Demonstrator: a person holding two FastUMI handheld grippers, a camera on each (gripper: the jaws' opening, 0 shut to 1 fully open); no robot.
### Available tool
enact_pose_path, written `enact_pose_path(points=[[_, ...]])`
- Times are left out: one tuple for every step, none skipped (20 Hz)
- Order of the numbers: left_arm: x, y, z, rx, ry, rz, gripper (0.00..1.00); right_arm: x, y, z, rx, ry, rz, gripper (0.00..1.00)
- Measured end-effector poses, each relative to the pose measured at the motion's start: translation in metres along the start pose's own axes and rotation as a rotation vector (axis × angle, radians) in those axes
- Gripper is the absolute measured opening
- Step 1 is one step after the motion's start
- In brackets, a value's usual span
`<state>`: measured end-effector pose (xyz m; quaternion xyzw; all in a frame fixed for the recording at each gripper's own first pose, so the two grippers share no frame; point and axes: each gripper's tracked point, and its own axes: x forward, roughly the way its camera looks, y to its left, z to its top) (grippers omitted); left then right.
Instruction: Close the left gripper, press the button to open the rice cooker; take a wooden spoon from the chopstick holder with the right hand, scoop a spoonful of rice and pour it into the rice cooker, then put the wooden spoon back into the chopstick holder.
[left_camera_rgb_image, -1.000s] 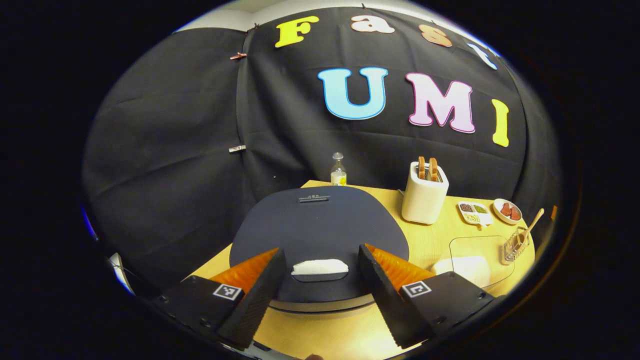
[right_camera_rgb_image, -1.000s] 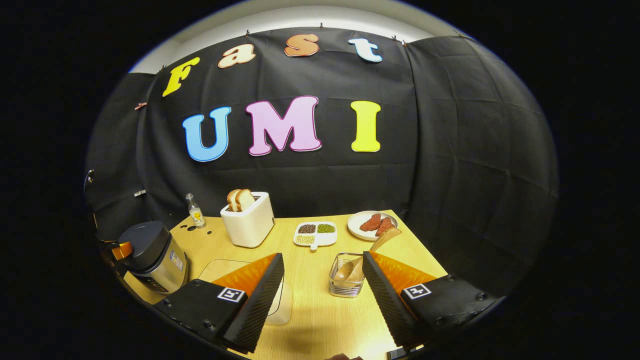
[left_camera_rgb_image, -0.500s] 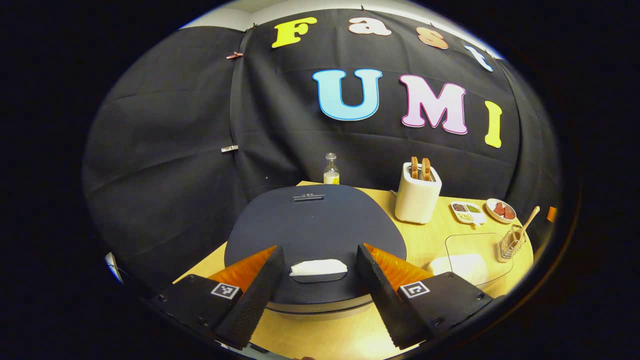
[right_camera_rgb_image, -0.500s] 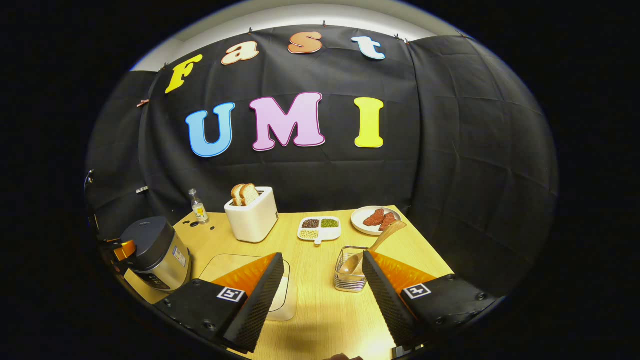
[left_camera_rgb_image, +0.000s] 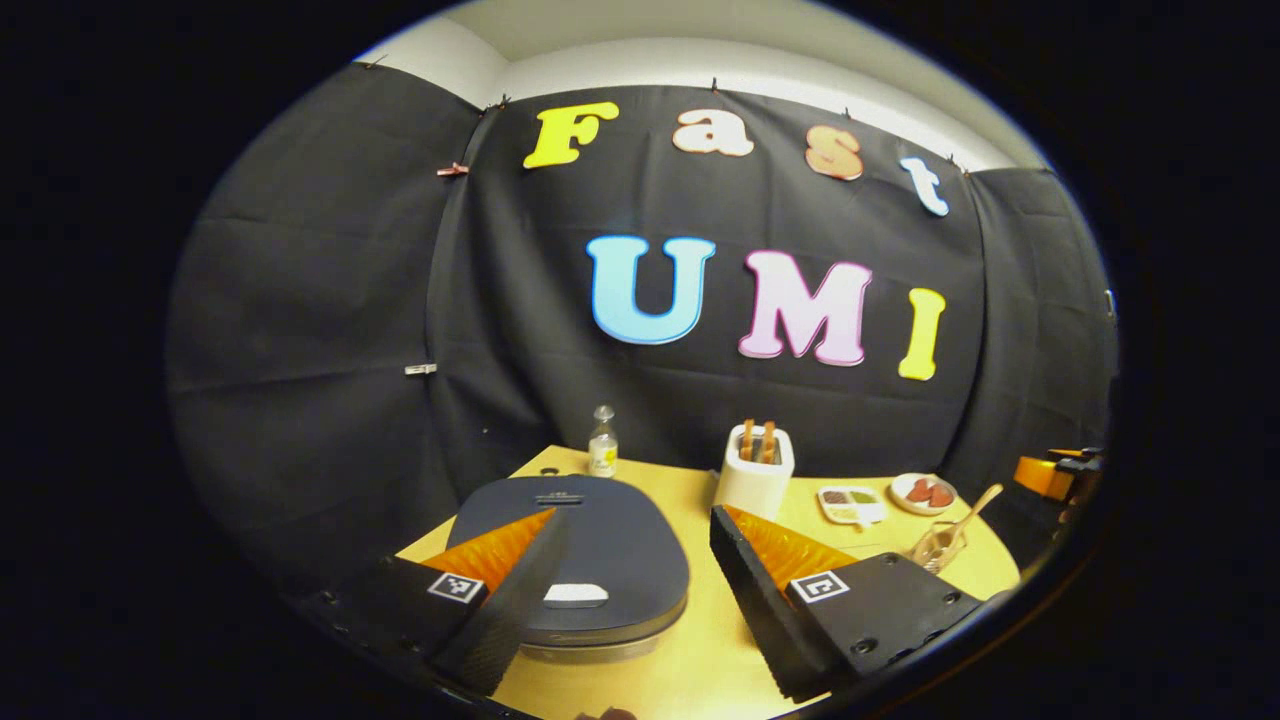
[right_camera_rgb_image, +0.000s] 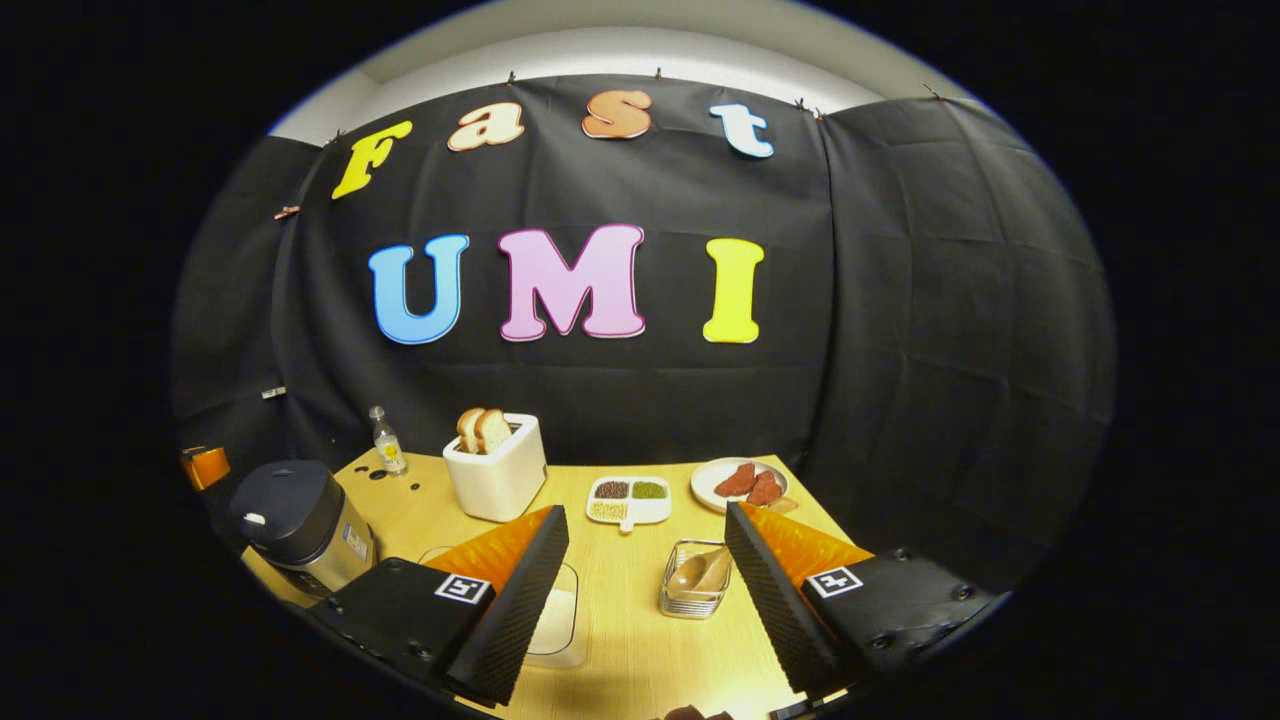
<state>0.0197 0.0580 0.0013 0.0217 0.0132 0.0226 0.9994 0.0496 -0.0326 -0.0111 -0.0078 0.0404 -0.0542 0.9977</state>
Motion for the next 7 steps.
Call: enact_pose_path(points=[[-0.008, -0.008, 0.007, 0.002, -0.015, -0.021, 0.95, -0.007, -0.002, 0.006, -0.001, -0.018, -0.012, 0.99], [-0.017, -0.016, 0.013, 0.010, -0.024, -0.046, 0.95, -0.013, -0.005, 0.009, 0.002, -0.024, -0.026, 0.99], [-0.025, -0.023, 0.018, 0.020, -0.032, -0.069, 0.95, -0.021, -0.009, 0.010, 0.007, -0.026, -0.041, 0.99], [-0.033, -0.030, 0.022, 0.027, -0.040, -0.090, 0.95, -0.030, -0.014, 0.011, 0.012, -0.028, -0.058, 0.99], [-0.042, -0.035, 0.025, 0.028, -0.046, -0.108, 0.95, -0.041, -0.020, 0.012, 0.019, -0.036, -0.080, 0.99], [-0.050, -0.042, 0.027, 0.024, -0.050, -0.133, 0.95, -0.051, -0.026, 0.013, 0.022, -0.044, -0.101, 0.99], [-0.057, -0.047, 0.027, 0.025, -0.052, -0.150, 0.95, -0.061, -0.032, 0.012, 0.018, -0.053, -0.125, 0.99]])
